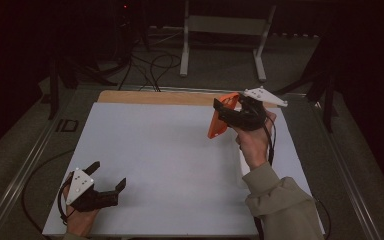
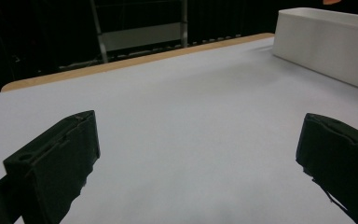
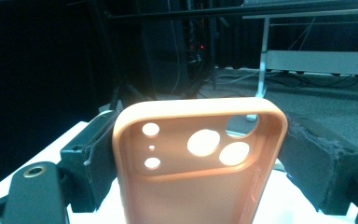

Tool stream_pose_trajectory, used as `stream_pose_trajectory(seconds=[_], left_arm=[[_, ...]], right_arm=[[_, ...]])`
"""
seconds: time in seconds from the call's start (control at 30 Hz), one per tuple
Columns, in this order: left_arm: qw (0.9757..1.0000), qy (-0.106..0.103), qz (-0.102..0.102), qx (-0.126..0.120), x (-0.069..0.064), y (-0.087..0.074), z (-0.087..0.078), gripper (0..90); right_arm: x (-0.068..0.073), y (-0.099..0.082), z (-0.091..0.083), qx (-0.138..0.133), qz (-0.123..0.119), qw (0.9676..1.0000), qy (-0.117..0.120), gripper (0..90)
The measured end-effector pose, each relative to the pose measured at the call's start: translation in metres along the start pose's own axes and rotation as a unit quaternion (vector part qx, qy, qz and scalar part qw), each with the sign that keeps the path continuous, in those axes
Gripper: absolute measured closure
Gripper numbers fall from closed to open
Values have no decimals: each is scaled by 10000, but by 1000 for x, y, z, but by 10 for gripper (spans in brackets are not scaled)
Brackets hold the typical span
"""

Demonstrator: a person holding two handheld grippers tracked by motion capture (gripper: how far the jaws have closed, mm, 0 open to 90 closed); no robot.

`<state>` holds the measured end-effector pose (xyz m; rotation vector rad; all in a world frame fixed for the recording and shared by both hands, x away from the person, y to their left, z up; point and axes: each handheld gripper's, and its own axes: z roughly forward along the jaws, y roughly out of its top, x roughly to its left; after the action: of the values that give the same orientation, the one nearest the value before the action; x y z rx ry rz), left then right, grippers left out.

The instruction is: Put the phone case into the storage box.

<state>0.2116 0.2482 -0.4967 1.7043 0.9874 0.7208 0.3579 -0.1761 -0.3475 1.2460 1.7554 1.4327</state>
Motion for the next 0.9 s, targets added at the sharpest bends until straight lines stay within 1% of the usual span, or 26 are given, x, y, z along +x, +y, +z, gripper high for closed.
stream_pose_trajectory(seconds=[0.13,0.4,0.7,0.77,0.9], left_arm=[[10000,6,-13,-7,1,0,0,4],[10000,2,-5,-2,0,0,0,3],[10000,-3,-31,-29,0,0,0,3],[10000,-9,-7,-14,0,0,0,4],[10000,-21,-46,-11,-1,-1,1,4]], right_arm=[[-7,4,-1,-50,9,9999,-146,175],[-19,4,2,-61,110,9991,-393,175],[-28,9,6,-88,171,9980,-597,174],[-29,10,6,-84,180,9980,-604,174],[-33,12,7,-107,242,9974,-665,174]])
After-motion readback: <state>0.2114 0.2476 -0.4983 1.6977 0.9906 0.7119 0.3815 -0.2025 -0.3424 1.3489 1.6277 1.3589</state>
